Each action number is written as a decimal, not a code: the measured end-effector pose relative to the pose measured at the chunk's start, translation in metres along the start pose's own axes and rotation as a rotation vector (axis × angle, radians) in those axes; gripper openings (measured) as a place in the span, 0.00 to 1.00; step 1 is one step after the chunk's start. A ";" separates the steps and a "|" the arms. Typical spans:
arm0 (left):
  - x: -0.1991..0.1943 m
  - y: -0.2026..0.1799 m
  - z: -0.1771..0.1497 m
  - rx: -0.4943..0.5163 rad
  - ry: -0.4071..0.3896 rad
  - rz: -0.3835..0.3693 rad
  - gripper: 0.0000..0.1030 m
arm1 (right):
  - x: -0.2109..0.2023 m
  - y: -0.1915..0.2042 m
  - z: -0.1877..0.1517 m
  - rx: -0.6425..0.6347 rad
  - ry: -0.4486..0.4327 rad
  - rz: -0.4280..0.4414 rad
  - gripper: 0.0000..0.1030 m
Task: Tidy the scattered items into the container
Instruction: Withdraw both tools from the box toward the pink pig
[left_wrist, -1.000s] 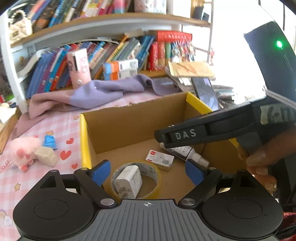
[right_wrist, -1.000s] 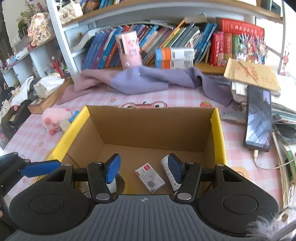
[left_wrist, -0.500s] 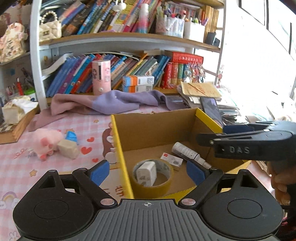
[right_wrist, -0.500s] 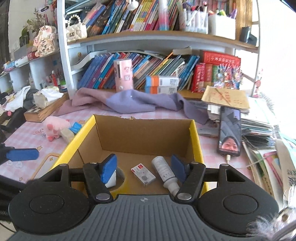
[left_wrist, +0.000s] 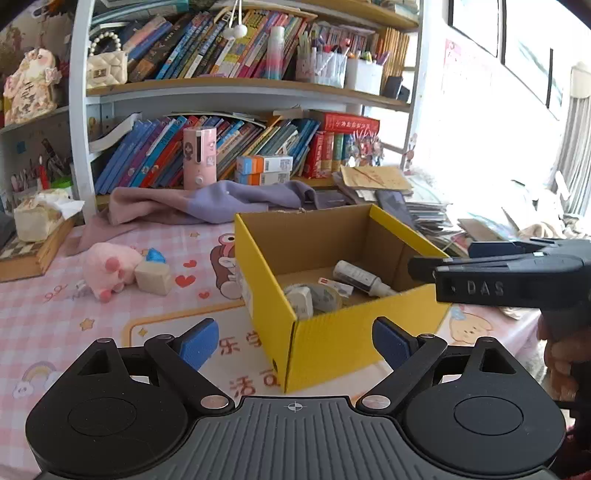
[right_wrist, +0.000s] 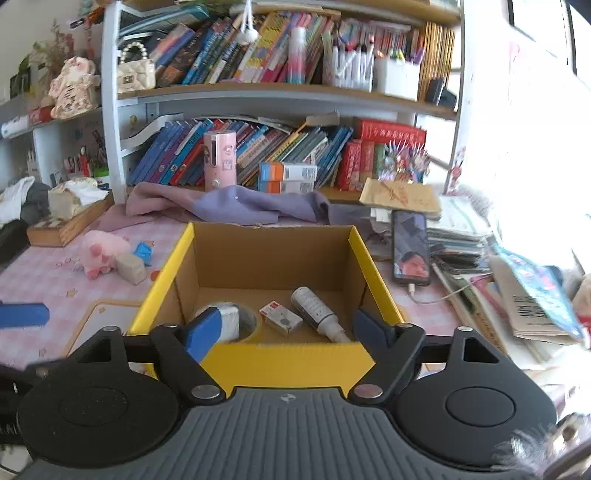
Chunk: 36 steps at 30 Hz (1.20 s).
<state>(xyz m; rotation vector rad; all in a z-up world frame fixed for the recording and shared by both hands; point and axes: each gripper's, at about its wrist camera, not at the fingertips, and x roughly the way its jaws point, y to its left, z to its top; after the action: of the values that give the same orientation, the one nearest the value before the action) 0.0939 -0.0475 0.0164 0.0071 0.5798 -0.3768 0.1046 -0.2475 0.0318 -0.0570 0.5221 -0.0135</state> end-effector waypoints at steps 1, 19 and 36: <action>-0.005 0.002 -0.003 -0.002 0.001 -0.006 0.90 | -0.009 0.007 -0.005 -0.016 -0.006 -0.012 0.79; -0.059 0.036 -0.064 0.008 0.147 0.018 0.94 | -0.077 0.085 -0.071 -0.051 0.107 -0.040 0.85; -0.096 0.093 -0.090 -0.129 0.176 0.156 0.94 | -0.065 0.153 -0.069 -0.154 0.175 0.135 0.85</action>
<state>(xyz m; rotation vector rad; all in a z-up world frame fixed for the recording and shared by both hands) 0.0045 0.0830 -0.0165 -0.0387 0.7720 -0.1877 0.0140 -0.0967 -0.0043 -0.1720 0.7010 0.1550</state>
